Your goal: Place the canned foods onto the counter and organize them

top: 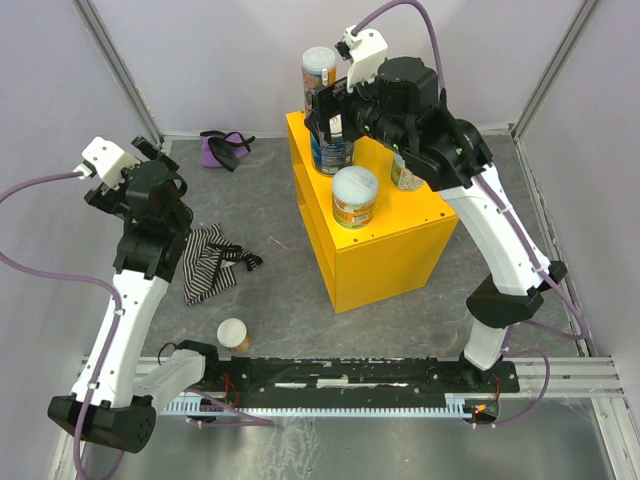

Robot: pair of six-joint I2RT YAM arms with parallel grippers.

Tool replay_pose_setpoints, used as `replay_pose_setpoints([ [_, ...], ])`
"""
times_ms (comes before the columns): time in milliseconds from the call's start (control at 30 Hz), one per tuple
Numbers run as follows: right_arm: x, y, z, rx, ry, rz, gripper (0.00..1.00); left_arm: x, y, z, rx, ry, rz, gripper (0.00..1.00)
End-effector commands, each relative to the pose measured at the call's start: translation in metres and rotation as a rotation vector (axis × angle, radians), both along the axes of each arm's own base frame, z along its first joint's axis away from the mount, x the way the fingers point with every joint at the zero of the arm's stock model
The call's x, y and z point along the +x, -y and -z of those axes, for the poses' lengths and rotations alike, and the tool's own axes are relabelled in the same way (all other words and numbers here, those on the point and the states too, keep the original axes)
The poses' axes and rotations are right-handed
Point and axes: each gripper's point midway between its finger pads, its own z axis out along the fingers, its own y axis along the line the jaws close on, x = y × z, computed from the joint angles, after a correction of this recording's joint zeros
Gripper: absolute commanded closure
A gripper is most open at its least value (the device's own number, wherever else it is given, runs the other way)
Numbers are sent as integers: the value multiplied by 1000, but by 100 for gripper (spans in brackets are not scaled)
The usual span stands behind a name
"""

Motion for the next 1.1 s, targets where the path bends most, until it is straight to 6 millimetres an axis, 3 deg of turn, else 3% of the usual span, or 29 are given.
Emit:
replay_pose_setpoints([
  [0,3,-4,0,-14,11,-7,1,3,-8,2,-77,41,-17,0],
  [433,17,1,17,-77,-1,60,1,8,-33,37,-125,-11,-68,0],
  [800,29,28,24,-161,25,184,1,8,-49,71,-165,-50,-153,0],
  [1067,38,51,25,-187,32,251,1,8,-56,84,-174,-69,-187,0],
])
